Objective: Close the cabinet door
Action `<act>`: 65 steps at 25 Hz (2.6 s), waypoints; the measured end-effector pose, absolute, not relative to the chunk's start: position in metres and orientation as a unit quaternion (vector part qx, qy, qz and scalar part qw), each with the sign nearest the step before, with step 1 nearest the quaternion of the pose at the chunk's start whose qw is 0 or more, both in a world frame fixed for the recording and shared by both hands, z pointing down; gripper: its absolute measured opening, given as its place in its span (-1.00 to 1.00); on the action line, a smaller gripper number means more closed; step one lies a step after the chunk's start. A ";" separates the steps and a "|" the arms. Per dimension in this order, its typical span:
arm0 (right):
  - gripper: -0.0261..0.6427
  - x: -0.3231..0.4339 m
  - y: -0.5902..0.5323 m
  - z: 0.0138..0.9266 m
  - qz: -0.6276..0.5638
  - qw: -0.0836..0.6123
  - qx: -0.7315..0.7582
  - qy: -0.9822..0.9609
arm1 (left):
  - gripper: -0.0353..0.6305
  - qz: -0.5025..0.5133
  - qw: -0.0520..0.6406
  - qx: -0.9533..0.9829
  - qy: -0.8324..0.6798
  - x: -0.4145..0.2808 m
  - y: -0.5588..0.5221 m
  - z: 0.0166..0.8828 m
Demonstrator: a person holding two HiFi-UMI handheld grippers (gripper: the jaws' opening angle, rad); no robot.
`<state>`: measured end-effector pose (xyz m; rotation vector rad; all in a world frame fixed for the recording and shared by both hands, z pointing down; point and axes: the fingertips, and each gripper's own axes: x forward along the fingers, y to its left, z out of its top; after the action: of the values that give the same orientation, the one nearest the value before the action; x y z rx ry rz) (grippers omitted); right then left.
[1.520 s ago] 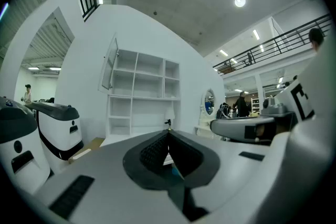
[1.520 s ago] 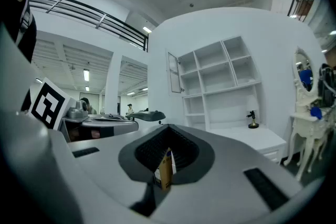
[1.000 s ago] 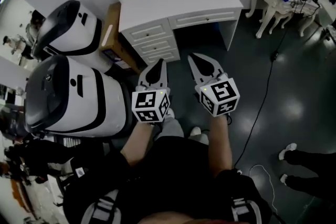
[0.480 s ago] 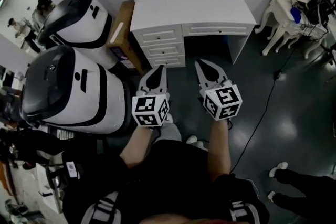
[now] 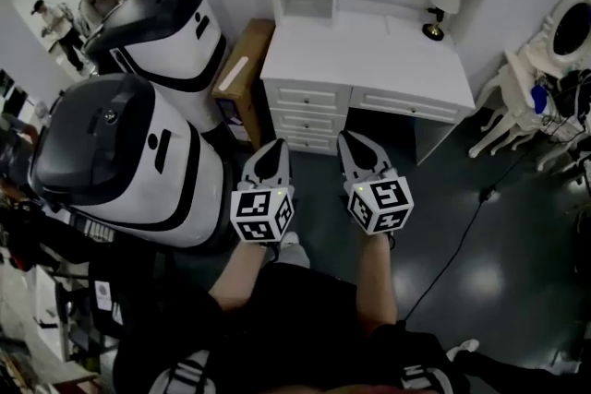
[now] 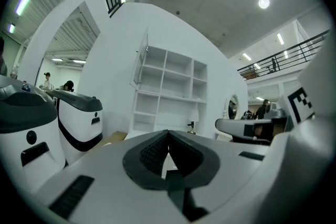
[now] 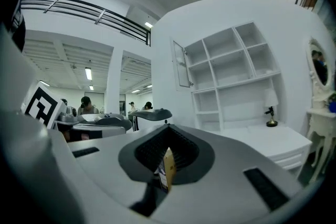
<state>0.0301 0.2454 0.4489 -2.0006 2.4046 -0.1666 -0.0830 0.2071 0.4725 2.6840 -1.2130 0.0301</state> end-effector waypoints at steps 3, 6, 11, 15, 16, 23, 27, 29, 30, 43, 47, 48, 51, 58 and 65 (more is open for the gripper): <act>-0.88 0.006 0.204 0.440 -0.039 0.003 -0.621 0.783 | -0.86 -0.005 0.107 0.894 -0.434 -0.109 0.171 0.470; -0.88 -0.014 0.168 0.435 -0.027 -0.017 -0.603 0.797 | -0.86 -0.032 0.127 0.878 -0.461 -0.135 0.140 0.469; -0.88 -0.025 0.107 0.421 -0.019 -0.027 -0.619 0.785 | -0.86 -0.060 0.122 0.866 -0.481 -0.165 0.091 0.454; -0.88 -0.039 0.075 0.417 -0.013 -0.024 -0.623 0.782 | -0.86 -0.061 0.102 0.866 -0.486 -0.181 0.061 0.444; -0.88 -0.044 0.067 0.416 -0.012 -0.024 -0.621 0.783 | -0.86 -0.058 0.098 0.866 -0.486 -0.184 0.052 0.443; -0.88 -0.052 0.039 0.430 -0.024 -0.023 -0.632 0.774 | -0.86 -0.036 0.105 0.884 -0.455 -0.183 0.018 0.459; -0.88 -0.046 0.036 0.440 -0.030 -0.033 -0.646 0.762 | -0.86 -0.030 0.124 0.890 -0.438 -0.177 0.016 0.471; -0.88 -0.042 0.035 0.445 -0.037 -0.036 -0.653 0.755 | -0.86 -0.021 0.135 0.893 -0.429 -0.173 0.019 0.482; -0.88 -0.041 0.034 0.446 -0.038 -0.037 -0.656 0.753 | -0.86 -0.018 0.137 0.894 -0.426 -0.171 0.018 0.486; -0.88 -0.067 0.003 0.457 -0.038 -0.055 -0.654 0.754 | -0.86 -0.013 0.143 0.884 -0.446 -0.199 0.007 0.498; -0.87 -0.076 -0.021 0.453 -0.022 -0.051 -0.643 0.764 | -0.86 -0.026 0.129 0.878 -0.461 -0.209 -0.014 0.492; -0.87 -0.080 -0.025 0.452 -0.019 -0.050 -0.640 0.766 | -0.86 -0.026 0.128 0.876 -0.464 -0.212 -0.019 0.493; -0.87 -0.082 -0.027 0.453 -0.014 -0.054 -0.640 0.766 | -0.86 -0.022 0.128 0.878 -0.460 -0.207 -0.031 0.494; -0.87 -0.072 -0.049 0.433 0.064 -0.148 -0.637 0.754 | -0.86 -0.014 0.136 0.892 -0.431 -0.162 -0.067 0.496; -0.87 -0.055 -0.108 0.414 0.086 -0.142 -0.641 0.750 | -0.86 -0.030 0.072 0.908 -0.412 -0.133 -0.116 0.448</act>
<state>-0.0549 -0.1078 0.4142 -2.2167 2.5949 0.2969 -0.1326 -0.1164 0.4476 2.7280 -1.2379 -0.0901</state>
